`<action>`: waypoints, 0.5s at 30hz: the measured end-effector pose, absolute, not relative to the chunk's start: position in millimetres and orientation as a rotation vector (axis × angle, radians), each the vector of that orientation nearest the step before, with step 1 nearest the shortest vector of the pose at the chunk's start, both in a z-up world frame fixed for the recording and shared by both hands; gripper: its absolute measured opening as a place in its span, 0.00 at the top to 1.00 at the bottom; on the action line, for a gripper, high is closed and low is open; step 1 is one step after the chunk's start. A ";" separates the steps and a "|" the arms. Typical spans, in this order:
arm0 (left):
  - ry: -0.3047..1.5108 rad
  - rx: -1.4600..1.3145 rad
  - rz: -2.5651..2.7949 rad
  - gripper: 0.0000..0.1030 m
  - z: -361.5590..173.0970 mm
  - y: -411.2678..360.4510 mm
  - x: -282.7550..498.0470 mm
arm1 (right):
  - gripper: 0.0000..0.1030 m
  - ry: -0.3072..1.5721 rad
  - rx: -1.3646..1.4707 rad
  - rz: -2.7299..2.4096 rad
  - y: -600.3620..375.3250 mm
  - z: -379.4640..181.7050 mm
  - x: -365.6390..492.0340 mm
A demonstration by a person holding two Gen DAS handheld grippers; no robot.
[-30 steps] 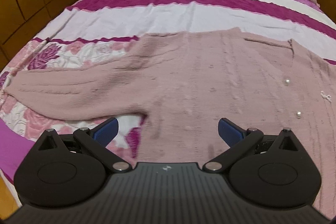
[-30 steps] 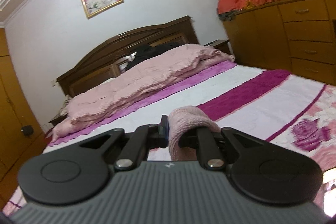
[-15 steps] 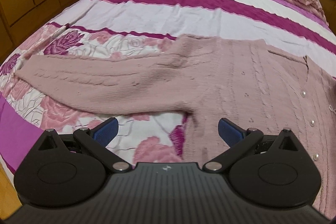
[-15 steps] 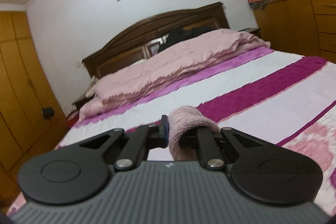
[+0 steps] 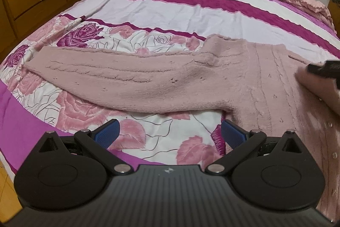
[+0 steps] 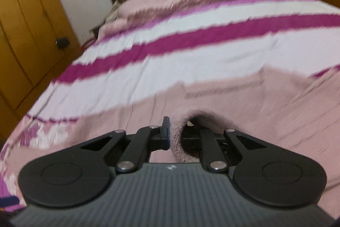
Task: Fold small clothes
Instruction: 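Lift the held sleeve with the right tool and carry it across the body, then open the right tool to lay the sleeve down and withdraw it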
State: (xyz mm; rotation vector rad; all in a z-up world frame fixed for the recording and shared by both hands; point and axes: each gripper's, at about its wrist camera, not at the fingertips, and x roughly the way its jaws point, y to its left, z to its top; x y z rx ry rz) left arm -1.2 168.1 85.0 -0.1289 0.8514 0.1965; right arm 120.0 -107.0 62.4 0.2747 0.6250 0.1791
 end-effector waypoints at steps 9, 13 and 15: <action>0.835 -0.149 0.153 0.00 86.2 167.3 -2.0 | 0.34 0.727 0.331 0.244 -91.4 34.3 124.4; 0.830 -0.146 0.144 0.00 88.9 162.5 -0.9 | 0.18 0.732 0.380 0.294 -86.9 40.9 113.2; 0.827 -0.144 0.142 0.00 90.3 160.7 -1.0 | 0.18 0.750 0.391 0.294 -85.2 43.7 106.6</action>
